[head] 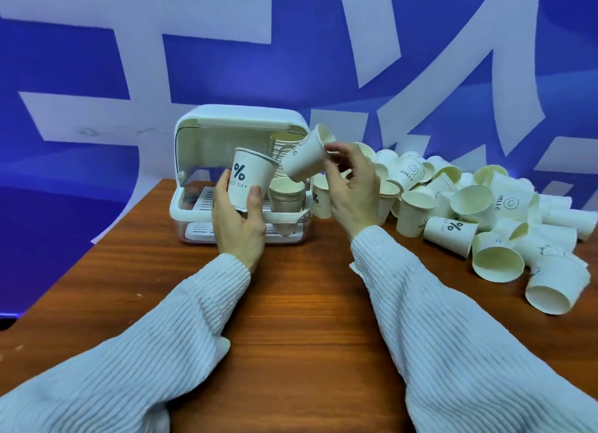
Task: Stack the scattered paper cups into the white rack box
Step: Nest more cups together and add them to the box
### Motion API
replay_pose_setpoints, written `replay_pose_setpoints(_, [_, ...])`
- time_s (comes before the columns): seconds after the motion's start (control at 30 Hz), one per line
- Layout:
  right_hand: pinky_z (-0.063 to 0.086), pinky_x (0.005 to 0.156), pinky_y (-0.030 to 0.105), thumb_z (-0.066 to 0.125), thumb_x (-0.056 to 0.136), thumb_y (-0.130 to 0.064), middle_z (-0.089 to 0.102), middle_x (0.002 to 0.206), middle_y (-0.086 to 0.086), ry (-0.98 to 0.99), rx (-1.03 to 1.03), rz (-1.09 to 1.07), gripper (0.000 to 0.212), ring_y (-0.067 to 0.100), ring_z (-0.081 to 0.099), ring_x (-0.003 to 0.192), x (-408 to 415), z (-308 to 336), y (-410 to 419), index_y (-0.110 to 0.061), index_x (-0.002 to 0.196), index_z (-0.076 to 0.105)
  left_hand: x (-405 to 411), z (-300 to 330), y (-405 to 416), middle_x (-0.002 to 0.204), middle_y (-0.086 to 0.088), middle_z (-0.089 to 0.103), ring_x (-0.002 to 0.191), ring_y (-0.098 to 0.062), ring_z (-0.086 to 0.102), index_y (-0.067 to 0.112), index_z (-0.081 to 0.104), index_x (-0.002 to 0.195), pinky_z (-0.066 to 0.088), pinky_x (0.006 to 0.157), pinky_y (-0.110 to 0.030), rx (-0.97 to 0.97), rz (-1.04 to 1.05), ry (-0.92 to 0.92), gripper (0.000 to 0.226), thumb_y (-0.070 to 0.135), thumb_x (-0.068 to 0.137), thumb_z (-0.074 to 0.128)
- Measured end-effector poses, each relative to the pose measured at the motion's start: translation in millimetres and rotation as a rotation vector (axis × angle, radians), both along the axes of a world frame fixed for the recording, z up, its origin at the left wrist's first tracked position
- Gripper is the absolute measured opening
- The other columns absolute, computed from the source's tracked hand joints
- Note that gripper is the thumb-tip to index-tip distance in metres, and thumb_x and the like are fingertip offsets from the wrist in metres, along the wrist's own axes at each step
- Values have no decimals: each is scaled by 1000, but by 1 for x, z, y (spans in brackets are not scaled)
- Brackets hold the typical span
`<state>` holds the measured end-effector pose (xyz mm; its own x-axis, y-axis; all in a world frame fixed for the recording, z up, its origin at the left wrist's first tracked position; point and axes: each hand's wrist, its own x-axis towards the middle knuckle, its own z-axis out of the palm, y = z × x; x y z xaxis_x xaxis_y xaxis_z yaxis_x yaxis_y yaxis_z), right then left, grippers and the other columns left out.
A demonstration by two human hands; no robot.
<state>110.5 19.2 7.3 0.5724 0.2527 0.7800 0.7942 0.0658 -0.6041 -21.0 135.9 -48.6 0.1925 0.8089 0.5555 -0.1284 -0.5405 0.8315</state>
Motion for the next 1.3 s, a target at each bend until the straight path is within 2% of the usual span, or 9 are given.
replay_pose_setpoints(0.17, [35,96,36,65,94,-28,69,96,-21,-182,-483,-32,23,19,54,108,2,7,32,-38,110,77,-1,4,-2,138,3,54,121,-7,50,17,37,152,32,89,0,-53,-14,-28,68,51,95,52])
replay_pose_setpoints(0.3, [48,102,44,54,90,-38,78,111,-9,-101,-759,21,33,23,64,111,2,-8,42,-36,113,78,-2,8,-2,142,-2,52,123,-9,50,17,36,152,34,88,-4,-77,-37,-46,72,47,92,59])
replay_pose_setpoints(0.53, [34,114,29,58,99,-36,62,141,-8,20,-361,-65,44,10,48,133,-20,-48,25,-27,141,61,5,45,14,125,0,48,110,-15,52,20,38,137,48,91,-33,-59,-62,6,71,31,80,80])
replay_pose_setpoints(0.7, [43,109,38,60,101,-34,64,126,-11,266,-197,-140,39,11,50,125,-13,-67,5,-31,140,58,27,68,26,135,-1,48,114,-7,53,28,22,148,43,94,-14,98,-268,139,89,14,80,77])
replay_pose_setpoints(0.83, [47,101,40,60,101,-31,62,105,-24,382,-71,-133,31,12,54,115,-9,-64,0,-31,132,60,48,59,26,137,-6,48,122,-20,50,33,29,152,38,98,-29,177,-255,375,86,28,81,76])
replay_pose_setpoints(0.93, [42,95,32,58,102,-30,59,102,-25,447,-40,-125,28,12,53,113,-9,-66,-1,-30,130,60,48,48,25,126,-7,50,120,-31,54,21,53,138,43,100,-38,246,-169,617,76,65,77,55])
replay_pose_setpoints(1.1, [35,115,39,54,100,-24,60,142,-5,200,-261,-293,38,19,45,136,23,-70,8,-26,138,60,42,28,27,133,-2,55,119,-30,51,24,68,127,40,105,-46,518,133,890,81,79,91,21])
replay_pose_setpoints(1.23, [12,127,45,51,100,-21,29,169,-2,-19,-680,-309,57,25,12,159,60,-83,24,-32,156,42,42,18,26,146,-4,49,130,-30,47,27,50,145,35,112,-49,550,138,821,82,80,91,21])
replay_pose_setpoints(1.3, [18,125,46,56,99,-25,38,162,5,-10,-647,-321,45,29,20,156,69,-85,29,-29,144,53,41,16,24,147,-6,47,132,-30,46,27,45,149,35,113,-50,579,153,746,77,77,92,28])
